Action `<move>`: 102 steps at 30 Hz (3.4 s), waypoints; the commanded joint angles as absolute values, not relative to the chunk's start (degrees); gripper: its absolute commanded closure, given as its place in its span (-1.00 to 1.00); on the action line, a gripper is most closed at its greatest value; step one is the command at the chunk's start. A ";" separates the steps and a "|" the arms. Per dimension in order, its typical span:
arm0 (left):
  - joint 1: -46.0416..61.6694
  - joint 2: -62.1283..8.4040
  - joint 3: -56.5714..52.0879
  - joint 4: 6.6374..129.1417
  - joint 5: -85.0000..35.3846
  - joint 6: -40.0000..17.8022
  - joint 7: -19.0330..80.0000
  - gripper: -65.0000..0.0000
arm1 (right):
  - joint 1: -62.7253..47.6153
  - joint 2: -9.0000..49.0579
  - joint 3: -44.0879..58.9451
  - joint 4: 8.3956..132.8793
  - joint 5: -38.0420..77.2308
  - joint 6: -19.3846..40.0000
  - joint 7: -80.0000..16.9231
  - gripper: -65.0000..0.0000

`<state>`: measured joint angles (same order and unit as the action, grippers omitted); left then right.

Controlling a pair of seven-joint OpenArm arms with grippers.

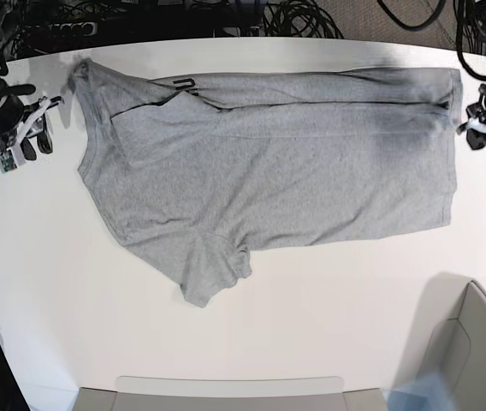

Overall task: Fold the T-shirt properly
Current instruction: 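Release and move both grippers to the shirt's hem corners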

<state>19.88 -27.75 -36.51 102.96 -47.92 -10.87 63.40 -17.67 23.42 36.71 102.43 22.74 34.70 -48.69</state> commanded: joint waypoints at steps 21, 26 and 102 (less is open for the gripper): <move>7.52 -25.36 -30.55 102.90 -47.60 -10.33 68.35 0.65 | 25.27 13.23 11.03 57.98 -4.53 34.42 -38.11 0.37; 7.43 -25.36 -30.55 102.90 -47.60 -10.33 68.35 0.65 | 22.37 13.85 11.47 56.22 -4.70 34.42 -38.11 0.37; -25.71 -33.19 -1.80 48.13 -28.44 -10.51 43.65 0.43 | 36.79 10.51 1.63 30.20 1.19 28.44 -27.82 0.37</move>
<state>-24.05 -32.08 -1.58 47.48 -28.38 -10.35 44.69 36.16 10.11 1.80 30.00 2.22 27.88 -25.45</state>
